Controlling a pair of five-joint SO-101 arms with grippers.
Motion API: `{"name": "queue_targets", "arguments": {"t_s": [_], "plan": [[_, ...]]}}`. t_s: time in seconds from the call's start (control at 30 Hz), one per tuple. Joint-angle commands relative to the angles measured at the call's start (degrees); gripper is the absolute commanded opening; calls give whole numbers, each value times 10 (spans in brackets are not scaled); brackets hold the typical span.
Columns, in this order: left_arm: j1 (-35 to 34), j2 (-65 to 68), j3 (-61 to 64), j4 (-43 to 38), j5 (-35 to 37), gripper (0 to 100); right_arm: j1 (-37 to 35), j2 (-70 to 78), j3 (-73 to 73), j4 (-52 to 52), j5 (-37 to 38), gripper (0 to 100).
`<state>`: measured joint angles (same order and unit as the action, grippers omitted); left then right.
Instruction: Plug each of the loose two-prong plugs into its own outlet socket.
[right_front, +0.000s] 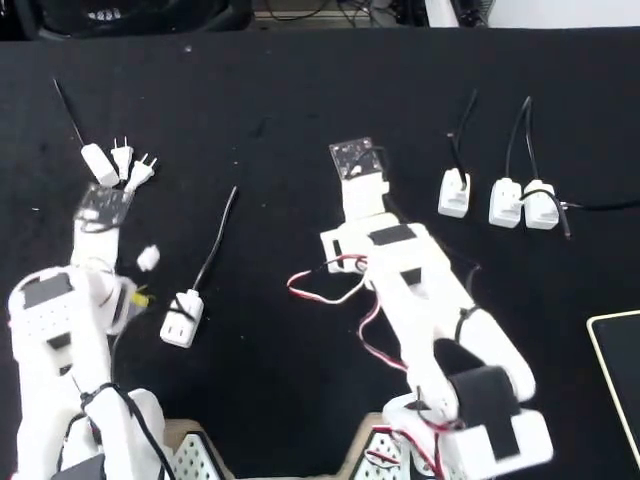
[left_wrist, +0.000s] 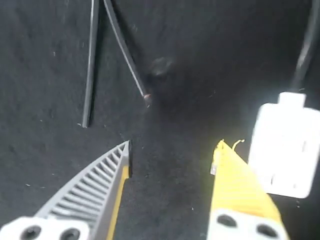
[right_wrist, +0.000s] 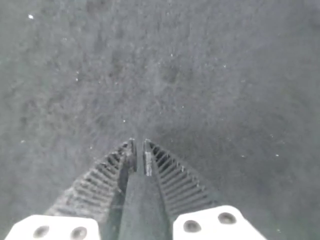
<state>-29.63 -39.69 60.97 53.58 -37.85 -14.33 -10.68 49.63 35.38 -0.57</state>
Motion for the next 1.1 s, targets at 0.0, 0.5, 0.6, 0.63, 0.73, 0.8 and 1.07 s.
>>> {"name": "queue_targets", "arguments": {"t_s": [0.0, 0.5, 0.6, 0.63, 0.73, 0.8, 1.07], "plan": [[23, -11, 63, -38, -9, 263, 10, -61, 12, 4, 0, 11], [400, -10, 42, 44, 237, 263, 89, -76, 13, -20, -1, 12], [456, -6, 29, 29, 265, 263, 88, -76, 13, -20, -1, 12], [467, -5, 26, 18, 276, 263, 88, -75, 13, -20, -1, 12], [476, -5, 23, -25, 299, 263, 88, -75, 13, -20, -1, 12], [475, -11, 22, -38, 309, 263, 88, -75, 13, -20, -1, 12], [470, -5, -64, 96, 295, 263, 89, -75, 13, -20, -1, 12]]}}
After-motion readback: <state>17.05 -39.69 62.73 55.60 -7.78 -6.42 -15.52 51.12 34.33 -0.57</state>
